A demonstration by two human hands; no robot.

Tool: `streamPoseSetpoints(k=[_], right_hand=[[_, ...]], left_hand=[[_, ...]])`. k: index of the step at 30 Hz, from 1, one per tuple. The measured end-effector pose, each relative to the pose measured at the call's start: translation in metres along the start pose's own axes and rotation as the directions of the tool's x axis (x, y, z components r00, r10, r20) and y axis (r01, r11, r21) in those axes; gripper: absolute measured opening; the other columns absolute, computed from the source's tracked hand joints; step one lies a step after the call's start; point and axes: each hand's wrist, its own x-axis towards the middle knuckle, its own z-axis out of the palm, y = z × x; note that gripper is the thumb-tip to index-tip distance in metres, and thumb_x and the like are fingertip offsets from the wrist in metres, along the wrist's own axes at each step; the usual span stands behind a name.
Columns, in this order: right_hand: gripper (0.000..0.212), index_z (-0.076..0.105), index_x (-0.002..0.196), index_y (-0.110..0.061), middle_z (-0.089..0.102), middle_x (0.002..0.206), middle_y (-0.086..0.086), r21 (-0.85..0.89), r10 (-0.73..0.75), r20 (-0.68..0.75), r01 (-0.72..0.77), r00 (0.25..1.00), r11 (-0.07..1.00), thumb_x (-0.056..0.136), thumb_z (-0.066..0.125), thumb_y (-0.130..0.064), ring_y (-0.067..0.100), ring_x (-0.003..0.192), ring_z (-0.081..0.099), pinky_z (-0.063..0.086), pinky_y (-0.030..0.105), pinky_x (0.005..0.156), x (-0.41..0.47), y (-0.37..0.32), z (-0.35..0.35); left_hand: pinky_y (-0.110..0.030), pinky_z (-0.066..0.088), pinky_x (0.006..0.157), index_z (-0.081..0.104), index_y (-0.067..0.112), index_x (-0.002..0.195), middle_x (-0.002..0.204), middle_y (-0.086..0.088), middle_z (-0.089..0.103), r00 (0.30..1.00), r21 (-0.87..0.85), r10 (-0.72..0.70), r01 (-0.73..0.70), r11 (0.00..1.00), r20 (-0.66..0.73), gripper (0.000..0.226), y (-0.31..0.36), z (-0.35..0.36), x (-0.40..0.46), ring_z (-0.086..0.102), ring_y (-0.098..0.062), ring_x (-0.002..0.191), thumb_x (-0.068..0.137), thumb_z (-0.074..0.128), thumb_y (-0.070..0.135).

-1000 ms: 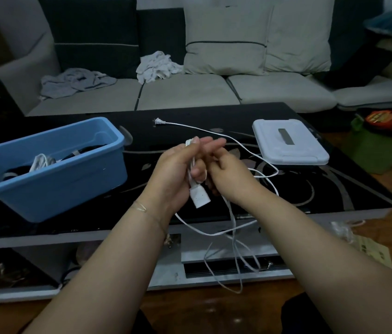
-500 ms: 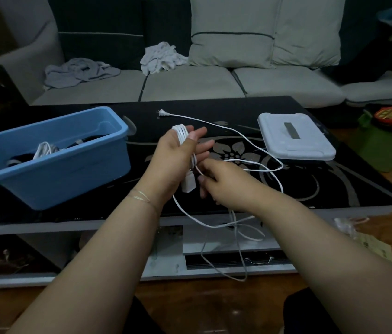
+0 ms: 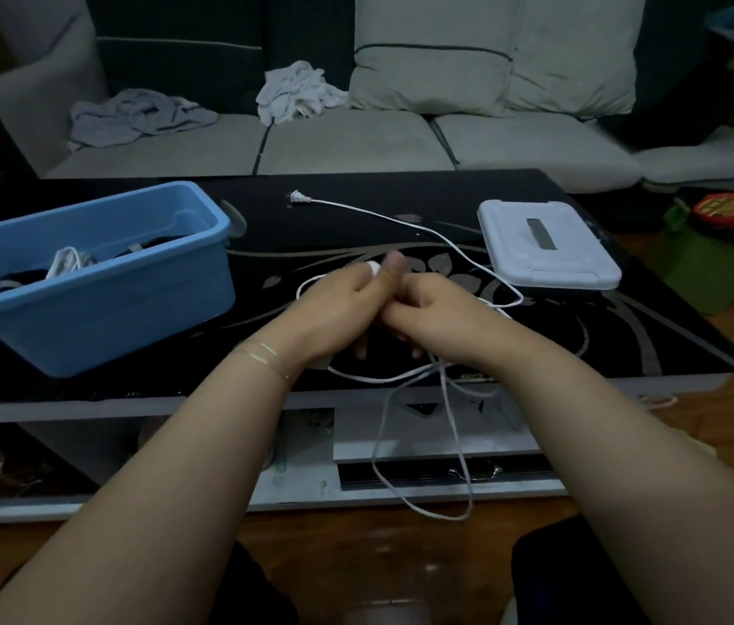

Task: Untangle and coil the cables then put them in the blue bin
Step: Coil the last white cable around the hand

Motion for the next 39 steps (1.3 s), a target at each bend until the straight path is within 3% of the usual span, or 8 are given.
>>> streamPoseSetpoints(k=[4, 8, 14, 19, 22, 27, 33, 39], right_hand=[[0.027, 0.060, 0.067, -0.017, 0.049, 0.044, -0.006, 0.086, 0.046, 0.003, -0.046, 0.999, 0.995, 0.091, 0.051, -0.009, 0.007, 0.042, 0.046, 0.044, 0.024, 0.046, -0.003, -0.003, -0.003], [0.029, 0.060, 0.062, -0.014, 0.049, 0.046, 0.002, 0.225, 0.055, 0.105, -0.077, 0.993, 0.971, 0.089, 0.053, -0.020, 0.012, 0.043, 0.046, 0.046, 0.027, 0.049, -0.005, -0.007, -0.010], [0.035, 0.065, 0.059, -0.019, 0.056, 0.057, 0.001, 0.321, 0.067, 0.115, -0.101, 0.991, 0.942, 0.093, 0.055, -0.016, 0.013, 0.054, 0.055, 0.051, 0.028, 0.058, -0.003, -0.006, -0.014], [0.020, 0.061, 0.081, -0.005, 0.061, 0.056, -0.005, 0.149, 0.047, 0.007, -0.048, 0.999, 0.988, 0.094, 0.058, -0.021, 0.006, 0.052, 0.055, 0.051, 0.022, 0.054, -0.002, -0.002, -0.013], [0.037, 0.060, 0.069, -0.015, 0.060, 0.054, -0.001, -0.068, -0.036, -0.198, 0.023, 0.979, 0.997, 0.082, 0.065, -0.050, 0.007, 0.049, 0.050, 0.044, 0.027, 0.053, 0.000, 0.004, -0.014], [0.063, 0.053, 0.061, -0.017, 0.049, 0.051, -0.003, -0.047, -0.032, -0.324, 0.018, 0.946, 0.999, 0.056, 0.061, -0.079, 0.016, 0.052, 0.045, 0.037, 0.032, 0.056, 0.008, 0.012, -0.021], [0.041, 0.054, 0.070, -0.022, 0.054, 0.074, 0.012, 0.068, -0.074, -0.322, 0.101, 0.944, 0.993, 0.075, 0.051, -0.063, 0.010, 0.057, 0.048, 0.048, 0.026, 0.047, 0.013, 0.013, -0.013], [0.047, 0.054, 0.076, -0.013, 0.043, 0.052, -0.004, 0.130, 0.005, -0.327, 0.040, 0.945, 0.991, 0.088, 0.043, -0.058, 0.009, 0.045, 0.042, 0.046, 0.029, 0.049, 0.018, 0.013, -0.006]], left_hand=[[-0.021, 0.035, 0.044, 0.065, 0.003, 0.088, 0.073, -0.008, 0.072, 0.984, -0.064, 0.054, -0.043, 0.997, 0.168, 0.105, 0.003, -0.002, -0.003, 0.048, -0.016, 0.047, 0.057, 0.034, 0.099], [-0.021, 0.027, 0.041, 0.059, -0.002, 0.087, 0.063, -0.015, 0.063, 0.981, -0.209, 0.039, 0.002, 0.978, 0.193, 0.099, 0.004, -0.011, -0.003, 0.038, -0.012, 0.046, 0.049, 0.061, 0.089], [-0.028, 0.041, 0.058, 0.067, 0.014, 0.081, 0.074, -0.013, 0.064, 0.959, -0.159, 0.031, 0.015, 0.987, 0.283, 0.013, 0.001, -0.018, -0.005, 0.053, -0.017, 0.063, 0.079, 0.078, 0.020], [-0.029, 0.051, 0.049, 0.061, 0.004, 0.092, 0.067, -0.002, 0.057, 0.983, 0.029, -0.054, 0.049, 0.998, 0.173, 0.028, -0.001, -0.014, -0.005, 0.055, -0.011, 0.053, 0.083, 0.074, 0.027], [-0.037, 0.041, 0.055, 0.059, 0.001, 0.094, 0.064, -0.004, 0.048, 0.991, 0.142, -0.046, 0.027, 0.990, 0.129, 0.035, 0.001, -0.014, -0.005, 0.045, -0.017, 0.054, 0.091, 0.063, 0.035], [-0.022, 0.028, 0.044, 0.061, -0.008, 0.106, 0.057, -0.005, 0.034, 0.985, -0.230, -0.026, 0.066, 0.971, 0.172, 0.032, 0.006, -0.016, -0.012, 0.030, -0.013, 0.046, 0.099, 0.052, 0.022], [-0.017, 0.024, 0.039, 0.060, -0.004, 0.099, 0.050, 0.002, 0.027, 0.985, -0.550, -0.006, 0.101, 0.829, 0.172, 0.045, 0.010, -0.014, -0.013, 0.024, -0.008, 0.039, 0.105, 0.031, 0.029], [-0.016, 0.026, 0.037, 0.052, 0.003, 0.089, 0.046, -0.001, 0.046, 0.991, -0.710, 0.026, 0.074, 0.700, 0.129, 0.039, 0.011, -0.007, -0.011, 0.027, -0.006, 0.030, 0.107, 0.026, 0.026]])
